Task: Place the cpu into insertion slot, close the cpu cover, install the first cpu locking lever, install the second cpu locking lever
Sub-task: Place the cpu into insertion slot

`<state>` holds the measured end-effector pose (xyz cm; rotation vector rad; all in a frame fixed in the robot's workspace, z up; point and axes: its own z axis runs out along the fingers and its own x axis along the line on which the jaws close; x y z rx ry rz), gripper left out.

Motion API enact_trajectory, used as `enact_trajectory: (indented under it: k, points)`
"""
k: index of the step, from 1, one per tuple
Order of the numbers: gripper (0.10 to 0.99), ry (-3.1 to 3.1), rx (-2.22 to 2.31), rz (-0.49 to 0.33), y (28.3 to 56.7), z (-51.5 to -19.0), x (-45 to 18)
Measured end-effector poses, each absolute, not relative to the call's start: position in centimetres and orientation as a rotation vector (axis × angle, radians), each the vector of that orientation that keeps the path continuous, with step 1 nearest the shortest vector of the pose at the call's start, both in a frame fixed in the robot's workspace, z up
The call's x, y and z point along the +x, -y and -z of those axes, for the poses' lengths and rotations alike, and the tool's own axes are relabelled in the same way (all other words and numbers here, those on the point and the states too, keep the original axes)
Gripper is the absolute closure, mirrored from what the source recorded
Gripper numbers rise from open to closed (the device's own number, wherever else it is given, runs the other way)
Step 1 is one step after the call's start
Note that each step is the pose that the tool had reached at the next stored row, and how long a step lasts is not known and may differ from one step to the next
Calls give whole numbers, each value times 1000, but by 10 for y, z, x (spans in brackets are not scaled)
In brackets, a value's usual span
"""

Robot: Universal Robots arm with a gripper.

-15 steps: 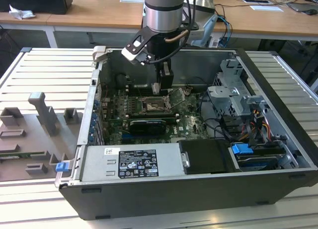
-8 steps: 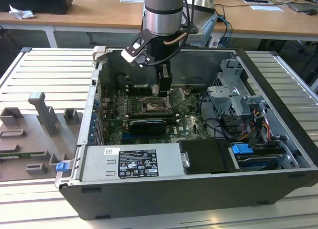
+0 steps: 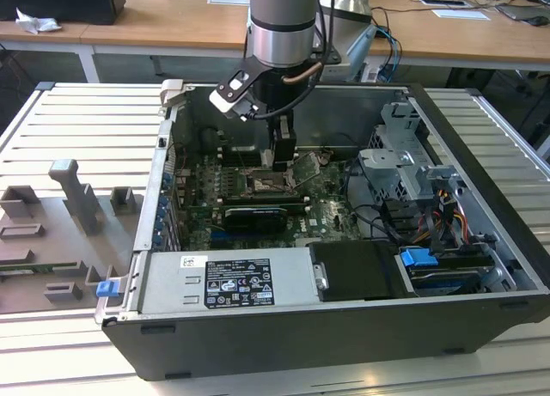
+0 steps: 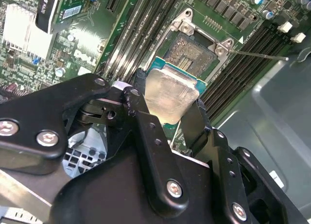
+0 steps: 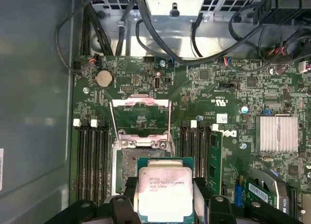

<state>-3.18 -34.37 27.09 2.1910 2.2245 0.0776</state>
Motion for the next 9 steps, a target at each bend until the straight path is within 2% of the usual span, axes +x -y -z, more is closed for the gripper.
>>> enact_trajectory:
  k: [9]
  points:
    - [549, -2218, 2201, -74, 341, -252, -32]
